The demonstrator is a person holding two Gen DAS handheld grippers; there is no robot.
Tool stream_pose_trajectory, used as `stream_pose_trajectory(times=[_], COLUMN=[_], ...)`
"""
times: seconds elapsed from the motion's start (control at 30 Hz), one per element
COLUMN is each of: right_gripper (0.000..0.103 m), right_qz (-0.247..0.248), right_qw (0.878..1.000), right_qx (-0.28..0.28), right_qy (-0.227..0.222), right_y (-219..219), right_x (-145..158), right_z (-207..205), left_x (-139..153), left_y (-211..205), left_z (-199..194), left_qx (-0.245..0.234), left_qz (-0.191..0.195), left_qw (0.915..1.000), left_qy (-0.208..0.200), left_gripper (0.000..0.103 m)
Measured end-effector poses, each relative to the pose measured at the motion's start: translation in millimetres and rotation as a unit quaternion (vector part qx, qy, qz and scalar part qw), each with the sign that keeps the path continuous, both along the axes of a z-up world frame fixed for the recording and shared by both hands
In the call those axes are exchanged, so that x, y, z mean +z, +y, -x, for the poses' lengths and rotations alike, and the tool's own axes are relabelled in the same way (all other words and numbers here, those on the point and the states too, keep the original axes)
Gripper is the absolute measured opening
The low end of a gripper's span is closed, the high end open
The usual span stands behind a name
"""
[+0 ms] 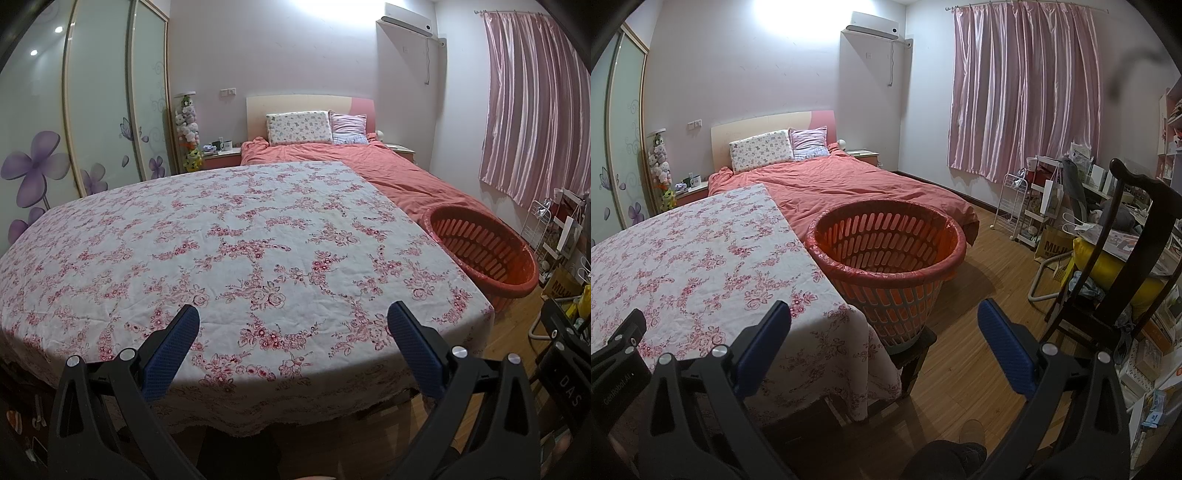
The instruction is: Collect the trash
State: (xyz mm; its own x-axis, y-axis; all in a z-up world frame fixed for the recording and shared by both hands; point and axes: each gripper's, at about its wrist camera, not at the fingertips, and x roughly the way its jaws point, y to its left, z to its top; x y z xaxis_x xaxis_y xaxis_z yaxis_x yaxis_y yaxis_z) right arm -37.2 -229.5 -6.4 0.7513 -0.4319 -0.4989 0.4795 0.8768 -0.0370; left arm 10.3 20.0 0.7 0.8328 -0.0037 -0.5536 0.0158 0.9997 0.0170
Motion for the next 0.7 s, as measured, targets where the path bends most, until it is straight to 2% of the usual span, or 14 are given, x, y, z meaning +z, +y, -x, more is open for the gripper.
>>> stream_pose_trajectory(times=[0.7], right_gripper=[0.099], right_qz=[-0.001], right_qw=[1.000], right_qx=[0.000], right_qy=[0.000], right_y=[-0.4], right_x=[0.1], right_z=[-0.1], left_x=[-3.6], left_y=[1.1], left_z=[-1.0], left_qx=[0.000], left_qz=[0.001], left_qw=[1.0000], left_qy=[0.004], left_gripper=[0.100])
